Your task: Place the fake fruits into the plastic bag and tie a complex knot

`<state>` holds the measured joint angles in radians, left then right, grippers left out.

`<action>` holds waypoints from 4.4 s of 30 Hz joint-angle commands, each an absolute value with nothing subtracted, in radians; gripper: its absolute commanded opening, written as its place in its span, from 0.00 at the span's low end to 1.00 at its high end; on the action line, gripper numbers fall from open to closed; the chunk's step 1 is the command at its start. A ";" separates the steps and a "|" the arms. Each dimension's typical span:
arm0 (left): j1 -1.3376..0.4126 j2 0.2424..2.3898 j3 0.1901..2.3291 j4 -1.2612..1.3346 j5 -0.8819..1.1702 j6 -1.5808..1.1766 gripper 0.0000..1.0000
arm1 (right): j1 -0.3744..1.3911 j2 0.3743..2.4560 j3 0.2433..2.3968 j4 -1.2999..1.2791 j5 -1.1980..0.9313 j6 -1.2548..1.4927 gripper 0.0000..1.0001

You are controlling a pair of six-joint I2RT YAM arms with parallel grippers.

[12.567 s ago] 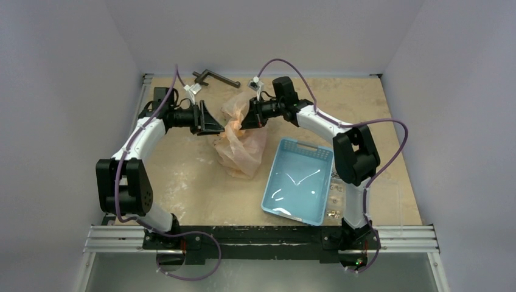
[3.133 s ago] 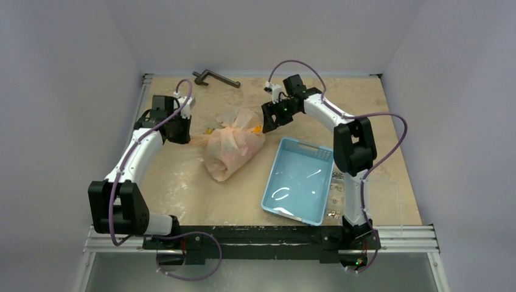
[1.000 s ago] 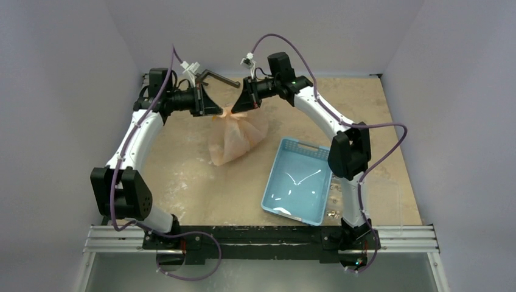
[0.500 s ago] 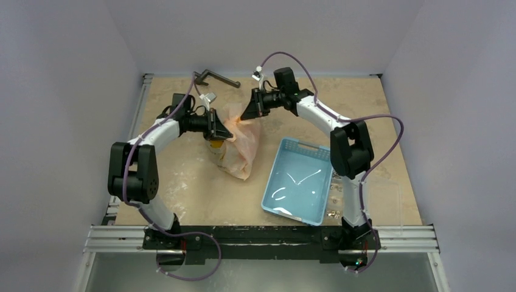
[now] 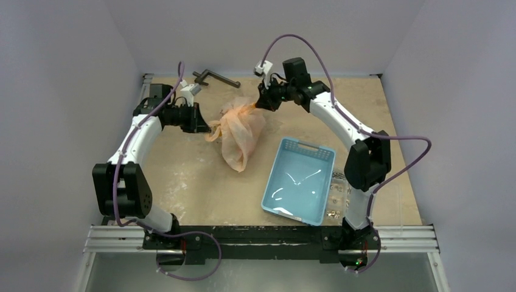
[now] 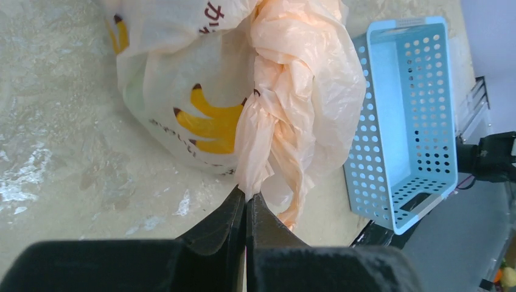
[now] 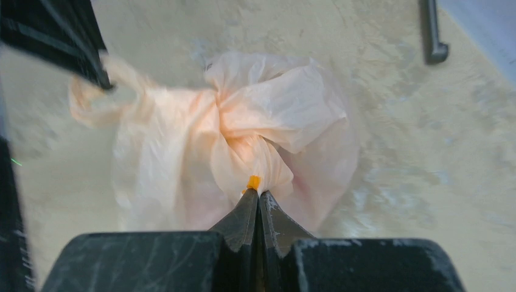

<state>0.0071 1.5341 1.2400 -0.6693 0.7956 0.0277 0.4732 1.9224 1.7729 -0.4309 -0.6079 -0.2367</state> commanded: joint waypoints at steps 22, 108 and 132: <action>0.049 1.428 1.031 -0.464 0.341 -0.355 0.00 | 0.523 1.872 1.497 -0.058 0.288 0.025 0.00; -0.125 1.684 1.434 -0.219 0.865 -0.569 0.00 | 0.459 1.980 1.830 -0.034 -0.799 0.227 0.00; -0.084 1.631 1.430 -0.468 0.799 -0.271 0.27 | 0.420 1.868 1.616 -0.103 -0.710 0.183 0.29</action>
